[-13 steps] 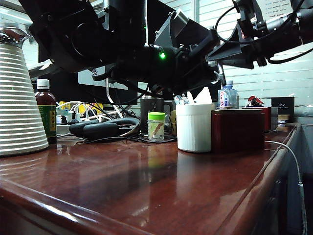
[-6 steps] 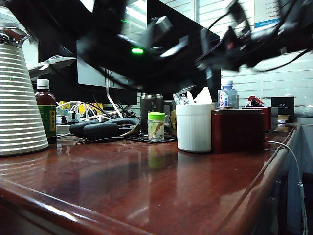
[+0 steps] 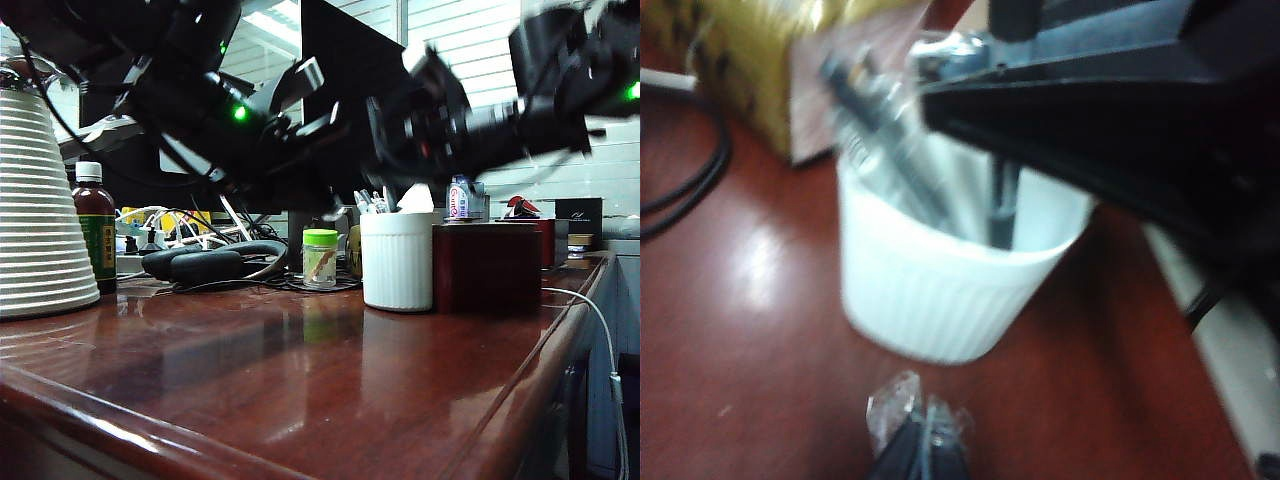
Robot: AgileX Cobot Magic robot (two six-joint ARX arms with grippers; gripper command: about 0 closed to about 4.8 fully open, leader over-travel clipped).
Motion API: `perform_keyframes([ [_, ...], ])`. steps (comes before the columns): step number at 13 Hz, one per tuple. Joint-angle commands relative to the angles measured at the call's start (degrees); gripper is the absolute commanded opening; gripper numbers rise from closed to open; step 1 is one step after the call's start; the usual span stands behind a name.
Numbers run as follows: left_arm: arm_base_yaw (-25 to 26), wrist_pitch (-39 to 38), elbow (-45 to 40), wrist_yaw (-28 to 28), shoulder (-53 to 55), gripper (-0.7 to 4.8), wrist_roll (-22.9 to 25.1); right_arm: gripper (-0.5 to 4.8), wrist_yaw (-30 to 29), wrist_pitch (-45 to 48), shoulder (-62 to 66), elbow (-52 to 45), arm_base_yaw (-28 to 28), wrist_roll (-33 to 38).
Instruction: Pick up all the pens on the desk and put them into the pen holder one by one.
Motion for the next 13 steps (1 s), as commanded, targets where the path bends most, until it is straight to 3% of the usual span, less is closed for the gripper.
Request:
perform_keyframes([
  [1,0.0,0.1,-0.3,0.2,-0.3,-0.05,1.0,-0.07,2.6,1.6,0.1,0.2,-0.1,-2.4],
  [8,0.0,0.1,-0.3,0.0,-0.9,-0.05,2.4,-0.06,2.6,-3.9,0.1,0.2,-0.1,-3.0],
  [9,0.0,0.1,-0.3,0.0,-1.0,-0.05,2.4,0.14,2.6,-4.2,0.0,0.2,-0.1,-3.0],
  [10,0.0,0.1,-0.3,0.0,-1.0,-0.05,2.4,1.43,2.6,-4.4,0.0,0.2,-0.1,-2.9],
  [12,0.0,0.1,-0.3,0.0,-1.0,-0.05,2.4,1.68,2.4,-5.1,0.0,0.2,-0.1,-2.9],
  [13,0.0,0.1,-0.3,0.0,-1.0,-0.05,2.4,2.07,1.7,-5.2,0.0,0.2,-0.1,-2.9],
])
